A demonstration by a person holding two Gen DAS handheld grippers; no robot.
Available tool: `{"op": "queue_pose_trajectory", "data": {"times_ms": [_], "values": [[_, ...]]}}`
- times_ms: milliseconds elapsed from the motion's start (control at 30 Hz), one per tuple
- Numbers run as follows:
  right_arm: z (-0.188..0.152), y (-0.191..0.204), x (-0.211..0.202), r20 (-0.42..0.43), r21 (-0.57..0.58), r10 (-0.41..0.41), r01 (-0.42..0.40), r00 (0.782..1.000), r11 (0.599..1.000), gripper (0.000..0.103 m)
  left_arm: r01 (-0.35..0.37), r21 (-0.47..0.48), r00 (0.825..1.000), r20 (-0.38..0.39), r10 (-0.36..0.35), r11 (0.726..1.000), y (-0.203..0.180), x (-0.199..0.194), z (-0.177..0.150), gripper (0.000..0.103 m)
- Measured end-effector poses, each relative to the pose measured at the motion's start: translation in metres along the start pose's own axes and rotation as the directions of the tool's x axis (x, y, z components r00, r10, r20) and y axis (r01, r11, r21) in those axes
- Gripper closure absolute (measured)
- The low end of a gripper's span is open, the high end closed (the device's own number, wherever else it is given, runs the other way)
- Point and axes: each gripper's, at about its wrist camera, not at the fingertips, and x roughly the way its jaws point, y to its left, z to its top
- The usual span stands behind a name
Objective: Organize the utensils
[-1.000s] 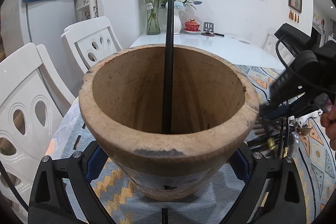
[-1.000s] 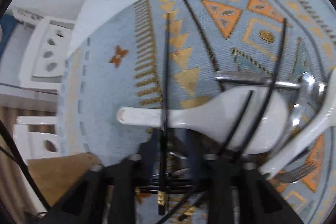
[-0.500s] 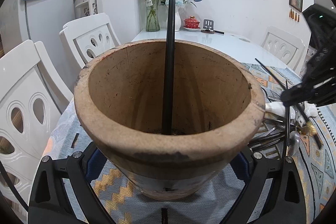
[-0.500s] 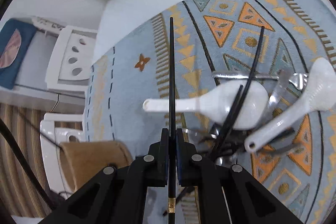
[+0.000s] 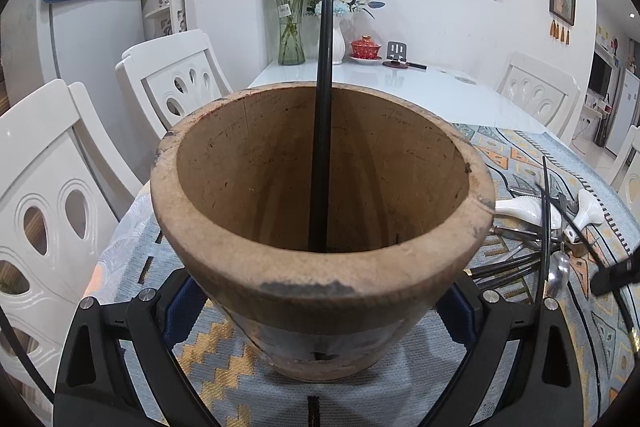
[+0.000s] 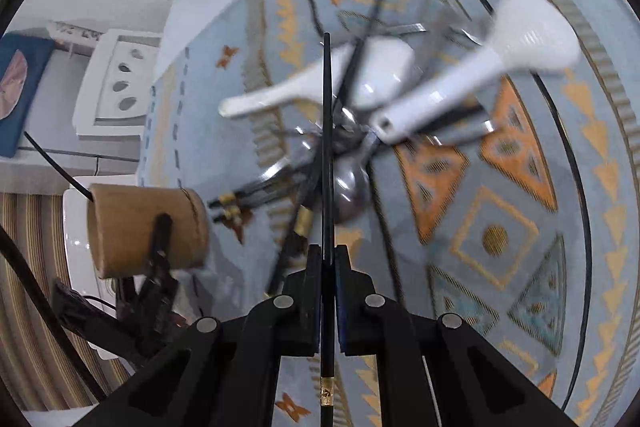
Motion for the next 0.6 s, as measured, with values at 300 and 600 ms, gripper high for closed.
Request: {"op": "queue_pose_trajectory", "data": {"times_ms": [300, 600], "values": [[-0.003, -0.015, 0.016, -0.037, 0.005, -0.05, 0.05, 0.998, 0.999, 0.098, -0.029, 0.023, 1.0, 0.007, 0.029, 0.999, -0.005, -0.002, 0.001, 0.006], [0.015, -0.016, 0.033, -0.072, 0.022, -0.025, 0.026, 0.997, 0.999, 0.098, -0.025, 0.033, 0.999, 0.028, 0.024, 0.999, -0.003, -0.006, 0.002, 0.006]]}}
